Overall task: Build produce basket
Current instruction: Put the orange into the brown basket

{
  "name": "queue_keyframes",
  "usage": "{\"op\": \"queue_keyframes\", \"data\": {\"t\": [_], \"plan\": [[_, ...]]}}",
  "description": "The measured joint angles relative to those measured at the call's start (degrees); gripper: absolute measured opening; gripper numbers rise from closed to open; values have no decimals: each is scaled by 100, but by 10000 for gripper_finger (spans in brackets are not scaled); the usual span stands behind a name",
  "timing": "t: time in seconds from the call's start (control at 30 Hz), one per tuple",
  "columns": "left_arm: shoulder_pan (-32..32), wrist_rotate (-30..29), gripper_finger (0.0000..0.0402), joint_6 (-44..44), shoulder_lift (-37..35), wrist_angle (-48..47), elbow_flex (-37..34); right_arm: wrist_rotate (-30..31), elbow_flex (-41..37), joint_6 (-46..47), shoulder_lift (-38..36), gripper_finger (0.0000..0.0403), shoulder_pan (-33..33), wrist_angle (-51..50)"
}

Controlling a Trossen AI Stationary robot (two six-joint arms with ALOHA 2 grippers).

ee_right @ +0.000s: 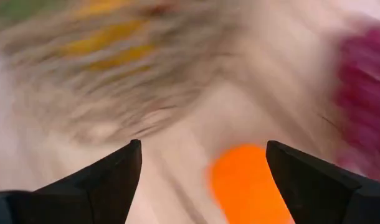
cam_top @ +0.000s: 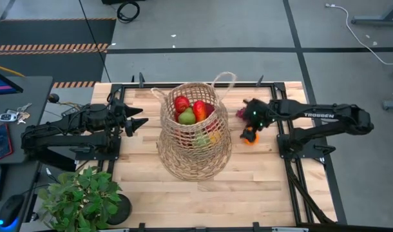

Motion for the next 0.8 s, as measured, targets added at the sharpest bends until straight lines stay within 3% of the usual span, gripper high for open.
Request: {"op": "queue_keyframes", "data": {"t": [0.07,0.2,0.4,0.6,0.8], "plan": [[0,1,357,0,0,-2,0,-33,9,-716,0,346,371,35],[0,-1,357,0,0,1,0,835,5,-1411,9,346,843,-24],[0,0,357,0,0,-1,0,1473,16,-2198,9,346,830,-293],[0,0,357,0,1,-1,0,1291,18,-2476,43,346,799,-356],[0,1,357,0,0,-1,0,1510,18,-2353,567,367,641,-365]]}}
